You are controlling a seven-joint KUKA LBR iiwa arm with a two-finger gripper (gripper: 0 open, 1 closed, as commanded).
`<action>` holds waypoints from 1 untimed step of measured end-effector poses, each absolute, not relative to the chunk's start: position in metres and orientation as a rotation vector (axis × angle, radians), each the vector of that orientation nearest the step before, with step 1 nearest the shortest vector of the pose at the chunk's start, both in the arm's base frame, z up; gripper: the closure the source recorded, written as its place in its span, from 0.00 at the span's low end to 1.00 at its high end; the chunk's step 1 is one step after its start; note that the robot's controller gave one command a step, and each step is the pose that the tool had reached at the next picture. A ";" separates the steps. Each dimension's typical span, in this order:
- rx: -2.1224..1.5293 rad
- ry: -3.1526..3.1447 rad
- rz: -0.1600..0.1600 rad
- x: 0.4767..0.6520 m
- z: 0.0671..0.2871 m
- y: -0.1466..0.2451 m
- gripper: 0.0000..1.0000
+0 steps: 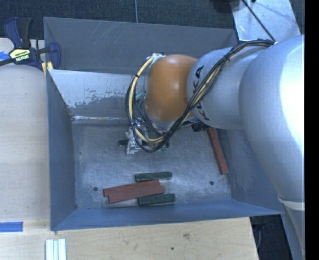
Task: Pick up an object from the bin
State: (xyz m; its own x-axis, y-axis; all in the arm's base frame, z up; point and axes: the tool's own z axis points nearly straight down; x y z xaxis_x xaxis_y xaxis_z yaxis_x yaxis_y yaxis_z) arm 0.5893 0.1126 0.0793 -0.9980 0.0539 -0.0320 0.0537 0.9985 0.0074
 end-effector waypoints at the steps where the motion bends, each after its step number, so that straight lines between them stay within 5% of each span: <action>1: 0.041 3.138 0.001 0.590 0.197 0.118 1.00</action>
Offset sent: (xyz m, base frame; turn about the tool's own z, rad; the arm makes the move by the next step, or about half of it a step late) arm 0.0000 0.0000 0.0000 0.0000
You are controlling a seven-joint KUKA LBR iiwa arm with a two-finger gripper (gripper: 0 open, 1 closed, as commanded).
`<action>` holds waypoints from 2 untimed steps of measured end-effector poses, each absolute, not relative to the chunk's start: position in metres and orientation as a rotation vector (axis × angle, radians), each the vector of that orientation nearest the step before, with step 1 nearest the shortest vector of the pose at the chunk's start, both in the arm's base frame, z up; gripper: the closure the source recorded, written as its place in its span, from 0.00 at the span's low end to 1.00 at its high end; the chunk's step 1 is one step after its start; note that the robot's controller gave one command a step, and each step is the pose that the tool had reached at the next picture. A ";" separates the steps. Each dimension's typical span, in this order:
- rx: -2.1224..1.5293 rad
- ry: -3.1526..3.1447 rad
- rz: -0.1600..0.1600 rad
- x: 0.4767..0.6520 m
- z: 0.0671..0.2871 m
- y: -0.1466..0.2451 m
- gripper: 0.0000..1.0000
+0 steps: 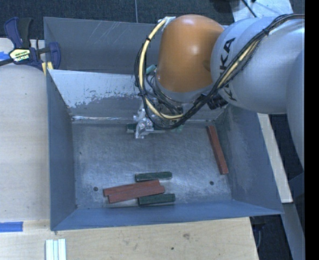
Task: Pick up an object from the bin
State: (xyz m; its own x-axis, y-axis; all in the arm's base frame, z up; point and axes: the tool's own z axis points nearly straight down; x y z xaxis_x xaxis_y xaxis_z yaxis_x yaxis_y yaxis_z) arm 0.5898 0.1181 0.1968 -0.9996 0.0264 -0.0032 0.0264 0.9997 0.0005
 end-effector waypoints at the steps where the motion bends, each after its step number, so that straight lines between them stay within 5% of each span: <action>1: 0.042 3.139 0.001 0.590 0.197 0.118 1.00; 2: 0.036 3.146 -0.001 0.590 0.240 0.110 1.00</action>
Offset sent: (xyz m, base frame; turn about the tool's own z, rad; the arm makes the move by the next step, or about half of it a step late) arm 0.0022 -0.0175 0.1018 -0.0063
